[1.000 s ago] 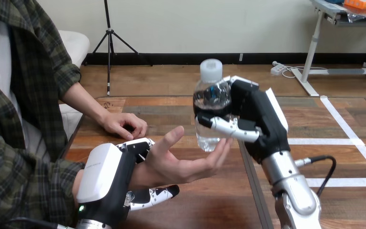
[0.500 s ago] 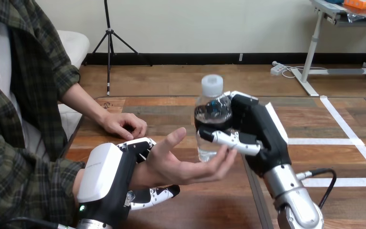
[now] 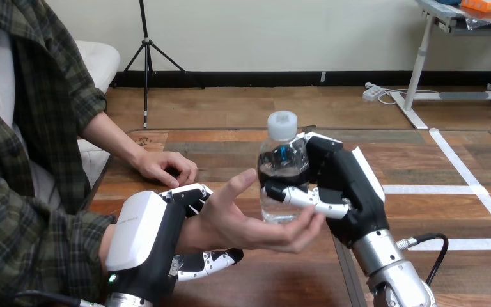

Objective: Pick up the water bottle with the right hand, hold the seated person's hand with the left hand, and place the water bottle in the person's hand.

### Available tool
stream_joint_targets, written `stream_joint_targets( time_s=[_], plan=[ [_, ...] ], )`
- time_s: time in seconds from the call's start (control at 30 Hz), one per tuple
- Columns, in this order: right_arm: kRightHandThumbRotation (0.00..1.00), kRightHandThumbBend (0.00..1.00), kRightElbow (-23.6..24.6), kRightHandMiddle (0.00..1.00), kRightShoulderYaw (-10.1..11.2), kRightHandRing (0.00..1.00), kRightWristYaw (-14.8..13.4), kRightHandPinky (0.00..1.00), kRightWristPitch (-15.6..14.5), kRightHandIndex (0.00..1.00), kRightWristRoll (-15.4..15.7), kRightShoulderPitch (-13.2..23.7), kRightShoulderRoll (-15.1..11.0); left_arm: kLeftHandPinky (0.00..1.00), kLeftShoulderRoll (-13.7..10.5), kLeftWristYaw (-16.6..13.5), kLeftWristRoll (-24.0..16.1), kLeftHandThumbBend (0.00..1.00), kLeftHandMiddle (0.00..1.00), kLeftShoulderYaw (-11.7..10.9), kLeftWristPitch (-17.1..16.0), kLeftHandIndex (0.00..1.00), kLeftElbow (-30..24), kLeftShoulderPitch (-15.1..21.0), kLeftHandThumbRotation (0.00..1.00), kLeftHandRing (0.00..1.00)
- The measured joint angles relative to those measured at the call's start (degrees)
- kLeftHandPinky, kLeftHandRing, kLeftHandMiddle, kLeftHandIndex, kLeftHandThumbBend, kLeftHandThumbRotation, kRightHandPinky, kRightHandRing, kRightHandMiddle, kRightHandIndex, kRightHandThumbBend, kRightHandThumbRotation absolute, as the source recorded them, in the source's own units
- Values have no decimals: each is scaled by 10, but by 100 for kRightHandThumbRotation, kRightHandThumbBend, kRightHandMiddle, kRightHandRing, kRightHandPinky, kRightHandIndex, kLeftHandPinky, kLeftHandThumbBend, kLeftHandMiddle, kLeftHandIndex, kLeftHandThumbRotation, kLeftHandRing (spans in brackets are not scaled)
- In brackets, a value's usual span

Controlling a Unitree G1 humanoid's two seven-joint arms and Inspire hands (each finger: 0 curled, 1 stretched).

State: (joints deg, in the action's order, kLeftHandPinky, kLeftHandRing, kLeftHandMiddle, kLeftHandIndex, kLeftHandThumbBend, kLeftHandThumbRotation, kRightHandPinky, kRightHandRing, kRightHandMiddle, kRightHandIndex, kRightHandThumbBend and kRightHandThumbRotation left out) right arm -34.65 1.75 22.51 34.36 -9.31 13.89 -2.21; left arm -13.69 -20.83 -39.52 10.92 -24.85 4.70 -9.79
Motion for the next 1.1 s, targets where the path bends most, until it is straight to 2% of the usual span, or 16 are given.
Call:
stream_joint_targets(
  time_s=[0.73, 1.1],
  plan=[
    [0, 69, 27, 44, -18, 40, 27, 35, -8, 46, -1, -28, 2, 33, 0, 3, -14, 83, 48, 0, 0, 49, -1, 1, 0, 42],
    [0, 67, 34, 44, -25, 40, 44, 36, -19, 46, -17, -29, 5, 34, 0, 8, -15, 83, 49, 0, 0, 50, -6, 1, 0, 43]
  ],
)
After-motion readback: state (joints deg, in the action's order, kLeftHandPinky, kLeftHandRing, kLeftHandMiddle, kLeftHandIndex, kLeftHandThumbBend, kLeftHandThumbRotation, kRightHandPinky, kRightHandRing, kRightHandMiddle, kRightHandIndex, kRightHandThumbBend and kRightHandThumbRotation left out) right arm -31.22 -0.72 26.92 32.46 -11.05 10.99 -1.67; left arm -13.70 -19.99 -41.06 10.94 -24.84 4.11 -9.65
